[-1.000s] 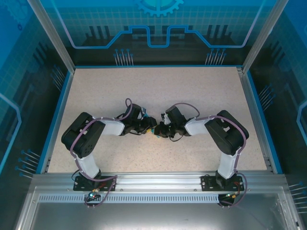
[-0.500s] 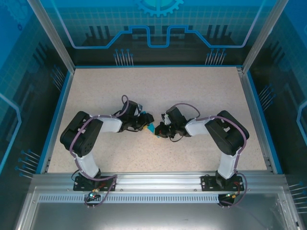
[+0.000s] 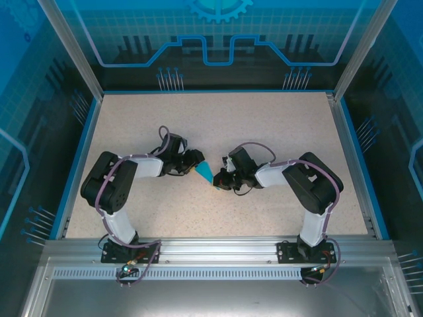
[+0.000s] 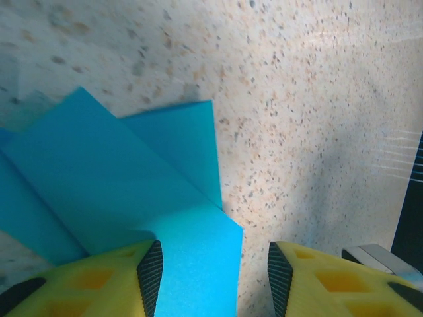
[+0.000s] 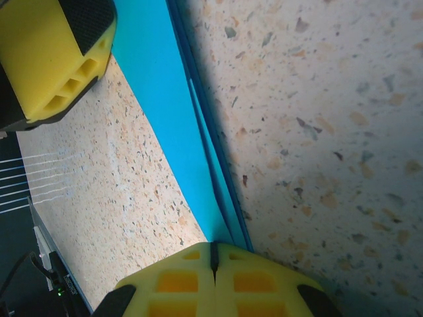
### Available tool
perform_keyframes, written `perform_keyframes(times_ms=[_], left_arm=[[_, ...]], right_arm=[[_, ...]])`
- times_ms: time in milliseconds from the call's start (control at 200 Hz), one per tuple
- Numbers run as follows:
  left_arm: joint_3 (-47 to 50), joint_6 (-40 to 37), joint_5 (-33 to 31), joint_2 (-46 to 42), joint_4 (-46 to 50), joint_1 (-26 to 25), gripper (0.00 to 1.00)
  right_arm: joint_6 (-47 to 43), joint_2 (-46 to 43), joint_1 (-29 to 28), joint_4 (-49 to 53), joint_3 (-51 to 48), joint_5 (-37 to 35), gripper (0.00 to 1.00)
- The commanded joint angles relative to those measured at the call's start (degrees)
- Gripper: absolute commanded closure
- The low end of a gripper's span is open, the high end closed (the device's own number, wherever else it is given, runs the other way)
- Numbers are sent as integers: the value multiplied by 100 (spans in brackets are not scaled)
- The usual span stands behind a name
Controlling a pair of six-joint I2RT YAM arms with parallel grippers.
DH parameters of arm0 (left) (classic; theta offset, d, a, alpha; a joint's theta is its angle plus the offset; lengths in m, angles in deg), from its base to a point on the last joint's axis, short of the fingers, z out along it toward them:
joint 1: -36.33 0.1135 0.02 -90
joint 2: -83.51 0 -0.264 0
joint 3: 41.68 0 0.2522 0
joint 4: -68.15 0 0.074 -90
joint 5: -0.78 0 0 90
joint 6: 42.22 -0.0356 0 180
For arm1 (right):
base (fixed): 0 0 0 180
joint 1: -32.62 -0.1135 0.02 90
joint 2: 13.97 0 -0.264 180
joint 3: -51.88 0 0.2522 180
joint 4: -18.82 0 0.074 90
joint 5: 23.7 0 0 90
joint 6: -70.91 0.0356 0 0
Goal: Fold a paper plane with a square sheet of paper (pick it up from the middle)
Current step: Fold the wing for the fifth time at the center of the table.
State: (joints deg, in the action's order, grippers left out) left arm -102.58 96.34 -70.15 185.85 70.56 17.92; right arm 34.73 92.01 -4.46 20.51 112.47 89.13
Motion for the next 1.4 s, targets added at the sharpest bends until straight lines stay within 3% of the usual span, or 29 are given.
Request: perform_keyframes(times_ms=[0, 415, 710, 855, 1050, 1200, 1395], left_arm=[[-112, -259, -194, 91, 326, 224, 51], [-405, -487, -168, 95, 766, 684, 51], [-309, -373, -137, -891, 922, 704, 49], [-133, -197, 89, -1226, 575, 450, 49], [-322, -113, 459, -575, 141, -57, 51], [-523, -72, 677, 97, -190, -146, 52], [-661, -237, 63, 366, 408, -132, 54]], right_arm=[[-12, 204, 36, 909, -227, -240, 99], [-12, 386, -5, 843, -102, -60, 99], [-7, 448, -53, 890, 1, -60, 99], [56, 448, -54, 800, 3, -35, 99], [93, 450, -72, 805, 16, -63, 99], [127, 459, -83, 773, -20, -73, 99], [145, 479, -88, 819, -61, -103, 99]])
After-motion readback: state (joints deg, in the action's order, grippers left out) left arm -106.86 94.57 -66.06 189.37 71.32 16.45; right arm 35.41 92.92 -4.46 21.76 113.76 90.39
